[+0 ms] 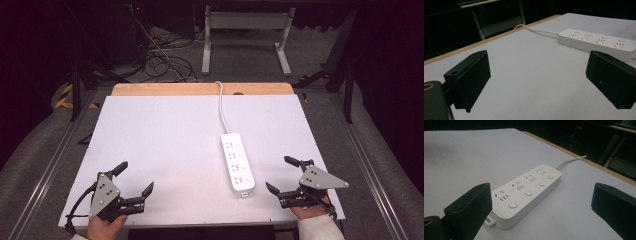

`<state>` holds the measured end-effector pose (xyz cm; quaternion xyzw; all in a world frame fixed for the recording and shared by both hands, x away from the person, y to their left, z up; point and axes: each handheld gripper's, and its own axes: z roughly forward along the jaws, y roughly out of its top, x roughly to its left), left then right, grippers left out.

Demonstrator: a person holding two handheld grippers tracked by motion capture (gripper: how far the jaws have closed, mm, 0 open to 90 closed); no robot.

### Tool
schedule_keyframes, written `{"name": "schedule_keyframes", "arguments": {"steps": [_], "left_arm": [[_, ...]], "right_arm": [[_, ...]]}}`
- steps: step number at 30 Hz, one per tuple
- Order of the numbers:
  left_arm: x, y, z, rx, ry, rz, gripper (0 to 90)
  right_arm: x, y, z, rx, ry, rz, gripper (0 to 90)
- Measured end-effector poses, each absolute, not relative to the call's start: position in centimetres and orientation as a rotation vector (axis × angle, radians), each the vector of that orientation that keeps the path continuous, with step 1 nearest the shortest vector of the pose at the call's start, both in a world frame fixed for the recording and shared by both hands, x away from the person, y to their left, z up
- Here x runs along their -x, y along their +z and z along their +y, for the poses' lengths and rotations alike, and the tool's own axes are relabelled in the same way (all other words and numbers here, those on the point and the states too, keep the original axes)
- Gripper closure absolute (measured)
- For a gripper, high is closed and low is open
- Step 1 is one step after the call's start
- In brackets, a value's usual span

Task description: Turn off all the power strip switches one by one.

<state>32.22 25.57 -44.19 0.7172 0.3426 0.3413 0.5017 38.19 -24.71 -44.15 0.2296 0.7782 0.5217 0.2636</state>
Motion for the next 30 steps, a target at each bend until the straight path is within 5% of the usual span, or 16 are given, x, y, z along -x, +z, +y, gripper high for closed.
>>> {"name": "schedule_keyframes", "arguments": {"steps": [30], "left_arm": [[-32.4,-44.3,25.8,-1.730,0.830,0.833,9.1]], "right_arm": [[-39.8,-41.8,-23.1,-0.659,1.370,2.172,21.8]]}}
